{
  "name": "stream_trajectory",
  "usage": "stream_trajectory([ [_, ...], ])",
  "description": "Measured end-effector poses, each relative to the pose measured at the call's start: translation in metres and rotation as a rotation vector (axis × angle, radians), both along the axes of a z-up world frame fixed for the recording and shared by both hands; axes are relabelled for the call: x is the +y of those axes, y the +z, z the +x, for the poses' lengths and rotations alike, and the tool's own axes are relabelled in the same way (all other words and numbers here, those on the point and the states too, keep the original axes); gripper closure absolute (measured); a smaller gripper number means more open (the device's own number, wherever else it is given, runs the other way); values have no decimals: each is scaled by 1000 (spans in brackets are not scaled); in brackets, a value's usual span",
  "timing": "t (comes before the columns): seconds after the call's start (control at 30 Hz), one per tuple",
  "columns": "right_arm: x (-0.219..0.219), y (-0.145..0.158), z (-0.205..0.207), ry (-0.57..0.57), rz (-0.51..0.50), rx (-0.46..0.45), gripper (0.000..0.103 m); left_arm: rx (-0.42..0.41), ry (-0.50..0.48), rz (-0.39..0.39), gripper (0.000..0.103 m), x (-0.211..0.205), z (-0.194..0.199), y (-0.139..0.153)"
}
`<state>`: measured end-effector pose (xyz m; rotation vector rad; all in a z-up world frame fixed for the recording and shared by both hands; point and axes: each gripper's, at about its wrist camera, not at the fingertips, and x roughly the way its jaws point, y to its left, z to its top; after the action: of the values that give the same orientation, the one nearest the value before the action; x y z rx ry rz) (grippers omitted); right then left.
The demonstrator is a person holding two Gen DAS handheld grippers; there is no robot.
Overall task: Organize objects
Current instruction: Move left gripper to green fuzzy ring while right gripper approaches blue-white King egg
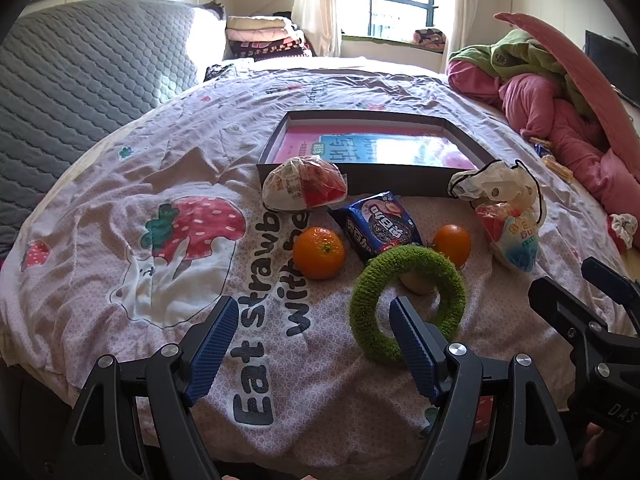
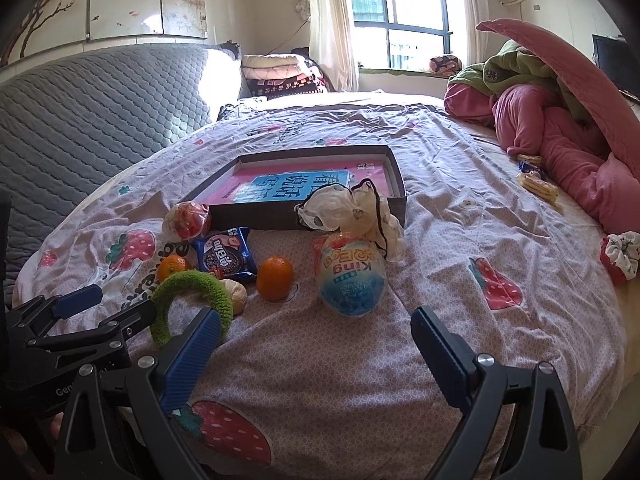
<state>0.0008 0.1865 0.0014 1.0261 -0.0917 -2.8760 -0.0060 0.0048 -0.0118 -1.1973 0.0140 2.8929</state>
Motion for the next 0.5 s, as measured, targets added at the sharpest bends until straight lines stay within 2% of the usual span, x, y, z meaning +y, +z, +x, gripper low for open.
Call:
stream_trajectory([
  [0.5, 3, -1, 2, -6, 1, -3, 7, -19, 12, 7, 24, 3, -5, -3],
])
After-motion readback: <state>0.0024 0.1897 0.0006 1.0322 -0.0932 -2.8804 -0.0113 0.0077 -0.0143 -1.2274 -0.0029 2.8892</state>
